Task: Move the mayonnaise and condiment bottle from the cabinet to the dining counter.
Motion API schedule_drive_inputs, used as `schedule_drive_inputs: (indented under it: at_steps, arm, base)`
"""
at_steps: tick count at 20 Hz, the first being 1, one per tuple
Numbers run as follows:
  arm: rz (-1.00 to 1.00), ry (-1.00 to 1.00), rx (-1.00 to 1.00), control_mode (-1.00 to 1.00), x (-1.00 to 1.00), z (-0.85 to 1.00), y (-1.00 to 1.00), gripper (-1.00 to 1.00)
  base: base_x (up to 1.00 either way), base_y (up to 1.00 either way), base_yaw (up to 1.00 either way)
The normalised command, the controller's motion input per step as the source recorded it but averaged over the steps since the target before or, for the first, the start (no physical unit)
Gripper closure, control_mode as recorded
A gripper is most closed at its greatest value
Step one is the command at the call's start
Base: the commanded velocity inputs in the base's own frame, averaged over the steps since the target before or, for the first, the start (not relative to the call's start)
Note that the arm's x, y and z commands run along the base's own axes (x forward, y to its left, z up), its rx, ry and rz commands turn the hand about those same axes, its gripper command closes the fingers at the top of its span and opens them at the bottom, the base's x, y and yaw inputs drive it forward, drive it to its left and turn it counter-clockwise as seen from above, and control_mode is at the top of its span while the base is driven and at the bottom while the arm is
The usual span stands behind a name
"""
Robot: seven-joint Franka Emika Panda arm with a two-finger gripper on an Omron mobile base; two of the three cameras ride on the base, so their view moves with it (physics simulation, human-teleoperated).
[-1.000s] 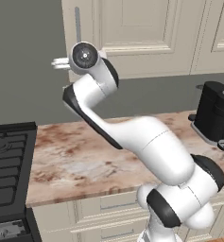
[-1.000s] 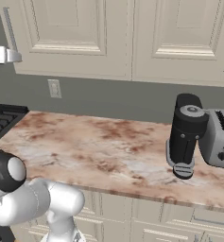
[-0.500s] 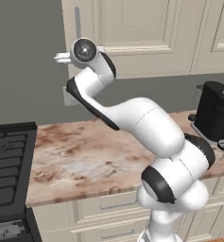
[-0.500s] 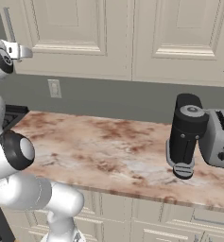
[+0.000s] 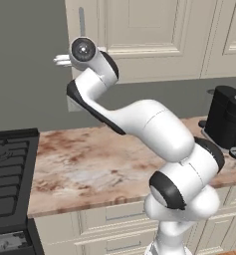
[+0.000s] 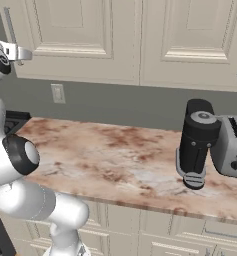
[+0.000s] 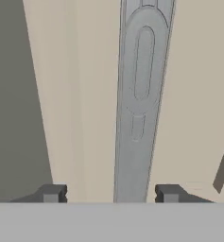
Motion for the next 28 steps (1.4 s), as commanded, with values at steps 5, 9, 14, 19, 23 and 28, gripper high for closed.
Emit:
schedule_drive_inputs:
  at_steps: [5,9,14,19,23,28]
  arm:
    - [-0.01,0.0,0.0,-1.0,-0.01,0.0,-0.6,1.0]
    - [0.0,0.0,0.0,-1.0,-0.36,0.0,-0.97,1.0]
    - [-0.01,0.0,0.0,-1.0,-0.86,0.0,-0.94,1.0]
    - [-0.08,0.0,0.0,-1.0,-1.0,0.06,-0.93,1.0]
    - [-0.12,0.0,0.0,-1.0,-1.0,0.06,-0.99,1.0]
    - [-0.14,0.0,0.0,-1.0,-1.0,0.0,-0.88,1.0]
  base:
    - [0.0,0.0,0.0]
    - [0.0,0.0,0.0]
    - [0.0,0.0,0.0]
    - [0.0,0.0,0.0]
    - [0.0,0.0,0.0]
    - [0.0,0.0,0.0]
